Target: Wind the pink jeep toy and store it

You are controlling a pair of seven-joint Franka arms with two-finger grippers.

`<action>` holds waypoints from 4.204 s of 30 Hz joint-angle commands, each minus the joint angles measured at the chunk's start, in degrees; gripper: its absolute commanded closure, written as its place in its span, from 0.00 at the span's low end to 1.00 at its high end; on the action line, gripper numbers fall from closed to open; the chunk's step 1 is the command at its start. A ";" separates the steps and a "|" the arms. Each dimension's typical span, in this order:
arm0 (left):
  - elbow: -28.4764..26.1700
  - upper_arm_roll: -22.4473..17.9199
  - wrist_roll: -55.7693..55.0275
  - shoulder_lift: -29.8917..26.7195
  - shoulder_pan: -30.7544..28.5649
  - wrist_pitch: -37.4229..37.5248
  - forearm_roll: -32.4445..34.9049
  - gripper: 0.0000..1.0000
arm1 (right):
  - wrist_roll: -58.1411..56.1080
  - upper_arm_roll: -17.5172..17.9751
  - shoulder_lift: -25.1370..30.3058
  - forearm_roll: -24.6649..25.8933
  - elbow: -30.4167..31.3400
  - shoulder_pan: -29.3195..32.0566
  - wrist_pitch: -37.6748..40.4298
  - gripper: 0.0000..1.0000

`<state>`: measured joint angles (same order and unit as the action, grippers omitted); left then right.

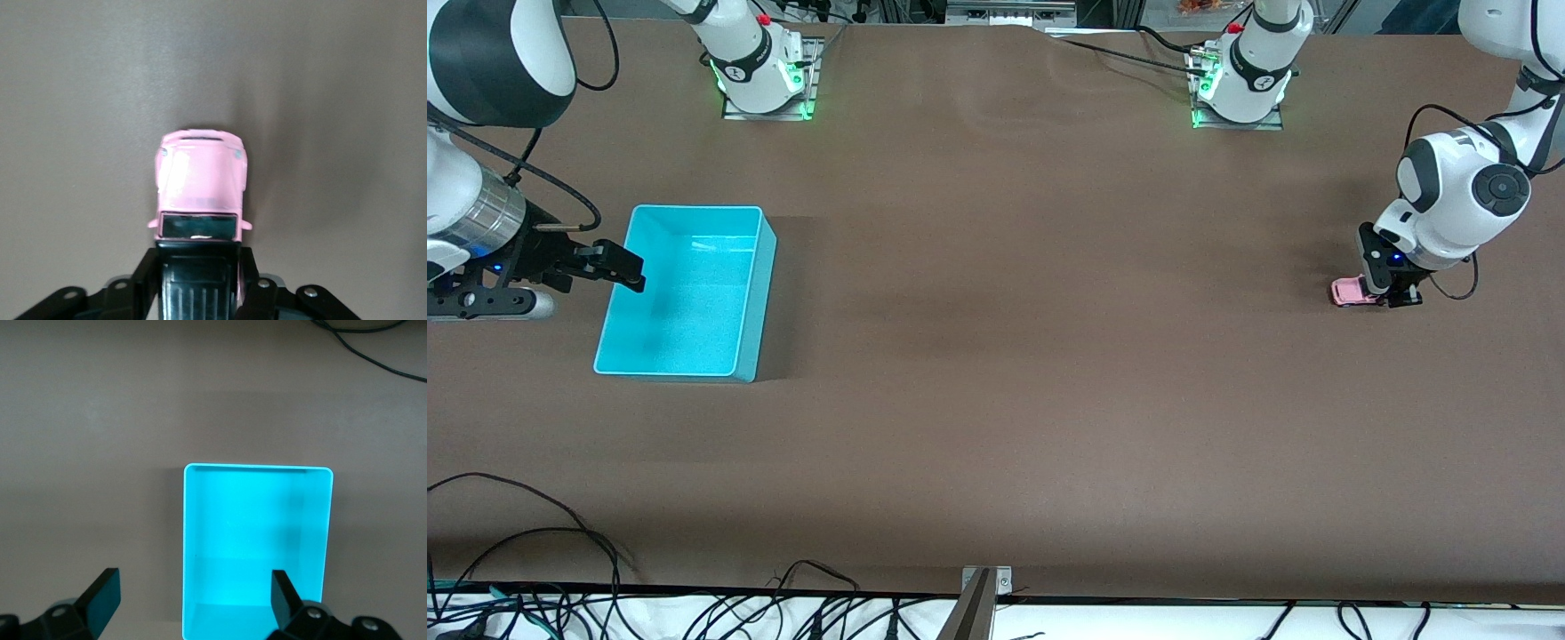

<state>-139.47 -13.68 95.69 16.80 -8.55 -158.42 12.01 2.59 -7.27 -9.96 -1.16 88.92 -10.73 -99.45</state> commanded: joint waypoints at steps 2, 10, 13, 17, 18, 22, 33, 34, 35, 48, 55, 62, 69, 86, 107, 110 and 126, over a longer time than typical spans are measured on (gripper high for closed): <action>0.77 -0.21 2.57 2.36 1.34 1.36 -3.13 0.00 | 0.22 -0.02 0.02 0.63 -0.42 -0.08 0.14 0.00; 0.86 -0.21 2.57 2.19 1.43 1.71 -3.14 0.00 | 0.22 0.06 0.02 0.63 -0.42 -0.08 0.14 0.00; 0.95 -0.21 2.57 2.19 1.34 1.71 -3.14 0.00 | 0.22 0.06 0.02 0.63 -0.42 -0.08 0.14 0.00; 0.95 -0.21 2.57 2.19 1.43 1.71 -3.14 0.00 | 0.22 -0.02 0.02 0.63 -0.42 -0.08 0.14 0.00; 0.86 -0.21 2.57 2.19 1.43 1.71 -3.14 0.00 | 0.22 -0.02 0.02 0.63 -0.42 -0.08 0.14 0.00; 0.95 -0.21 2.57 2.19 1.43 1.71 -3.14 0.00 | 0.22 0.06 0.02 0.63 -0.42 -0.08 0.22 0.00; 0.86 -0.12 1.87 -0.35 2.48 1.71 -3.05 0.00 | 0.22 0.07 0.11 0.63 -0.42 -0.08 0.22 0.00; 0.78 -0.12 1.87 -1.06 2.83 1.80 -2.96 0.00 | 0.22 0.07 0.02 0.63 -0.42 -0.08 0.31 0.00; 0.69 -0.12 1.95 -2.28 2.92 1.80 -2.87 0.00 | 0.22 0.07 0.11 0.63 -0.42 -0.08 0.31 0.00; 0.51 -0.12 1.87 -13.54 2.39 6.81 -2.96 0.00 | 0.22 0.07 0.02 0.63 -0.42 -0.08 0.22 0.00; 1.04 -0.12 1.78 -15.56 2.31 6.81 -3.14 0.00 | 0.22 0.07 0.02 0.63 -0.42 -0.08 0.22 0.00; 4.46 -0.12 1.52 -14.78 2.48 7.51 -3.14 0.00 | 0.22 0.07 0.02 0.63 -0.42 -0.08 0.22 0.00; 14.11 -0.12 1.78 -9.69 3.01 13.21 -3.05 0.00 | 0.22 0.07 0.02 0.72 -0.51 -0.17 0.22 0.00; 24.15 0.32 -3.31 -11.43 2.92 21.75 -4.28 0.00 | 0.13 0.15 0.02 0.81 -0.59 -0.26 0.22 0.00; 21.52 6.91 -21.67 -27.25 1.16 34.14 -4.37 0.00 | -5.74 3.49 -0.15 3.09 -0.33 -2.46 0.58 0.00; 21.78 7.26 -27.74 -29.62 1.86 37.04 -4.37 0.00 | -13.03 4.72 -1.47 3.18 -0.42 -2.46 0.49 0.00; 29.07 12.09 -42.17 -33.50 1.95 46.88 -4.37 0.00 | -58.56 5.43 -10.08 -4.73 3.17 -2.54 -1.79 0.00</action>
<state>-112.53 -2.06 54.39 -15.74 -6.36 -114.24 8.69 -44.04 -2.04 -18.03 -2.79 89.93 -13.50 -99.62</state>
